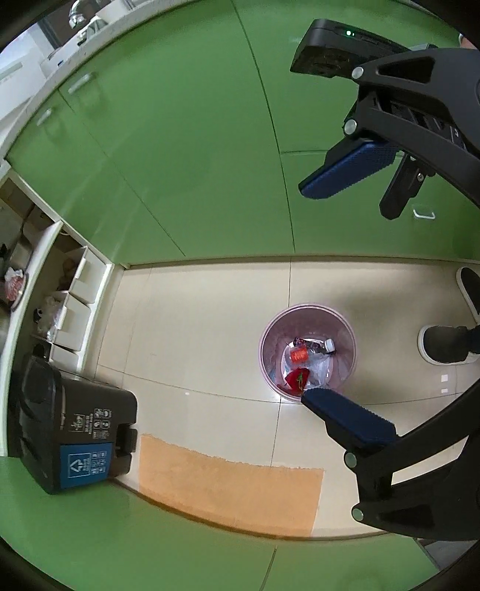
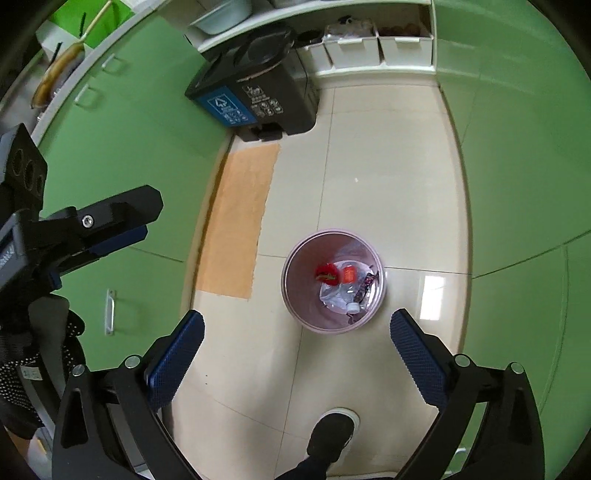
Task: Collect trash
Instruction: 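Open both grippers to drop the cloth and tube into the wastebasket, then move both tools back toward the counter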
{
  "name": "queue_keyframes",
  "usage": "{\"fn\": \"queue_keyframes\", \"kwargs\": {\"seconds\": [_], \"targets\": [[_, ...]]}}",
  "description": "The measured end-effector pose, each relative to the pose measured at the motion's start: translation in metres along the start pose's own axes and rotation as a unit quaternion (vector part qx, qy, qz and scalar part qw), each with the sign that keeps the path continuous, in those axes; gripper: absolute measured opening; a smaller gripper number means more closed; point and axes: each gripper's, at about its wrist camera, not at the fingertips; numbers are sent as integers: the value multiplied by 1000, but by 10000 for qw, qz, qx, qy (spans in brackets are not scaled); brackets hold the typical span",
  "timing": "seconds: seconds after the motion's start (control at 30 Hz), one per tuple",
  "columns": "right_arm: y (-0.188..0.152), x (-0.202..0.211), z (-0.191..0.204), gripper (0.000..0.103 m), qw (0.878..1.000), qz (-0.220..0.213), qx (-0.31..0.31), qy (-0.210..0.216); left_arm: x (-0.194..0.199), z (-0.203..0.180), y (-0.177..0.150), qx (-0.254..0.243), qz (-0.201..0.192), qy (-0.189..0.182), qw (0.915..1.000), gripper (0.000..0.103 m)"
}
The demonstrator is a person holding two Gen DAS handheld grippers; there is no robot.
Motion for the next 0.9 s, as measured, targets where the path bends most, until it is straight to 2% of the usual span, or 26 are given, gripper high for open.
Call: {"fn": "queue_keyframes", "kwargs": {"seconds": [0.1, 0.23, 0.43, 0.67, 0.9], "targets": [[-2, 39, 14, 97, 9998, -149, 82, -75, 29, -16, -4, -110, -129, 58, 9998, 100], [-4, 97, 36, 97, 9987, -452, 195, -156, 89, -47, -13, -346, -423, 197, 9983, 100], [-19, 224, 64, 97, 9918, -1197, 335, -297, 191, -101, -30, -759, -919, 207, 9927, 100], [-58, 372, 74, 97, 9734, -2154, 377, -684, 300, -185, -66, -1400, -1524, -210, 9781, 100], [-108, 467, 57, 97, 9516, -2815, 174, -1224, 354, -274, -107, -2040, -1779, -816, 9592, 100]]}}
Point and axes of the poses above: each gripper's, at about its wrist camera, not at the fingertips, and x roughly against the way its jaws point, z to its left, y to its top, and after that the axes turned 9 degrees about x, right-handed
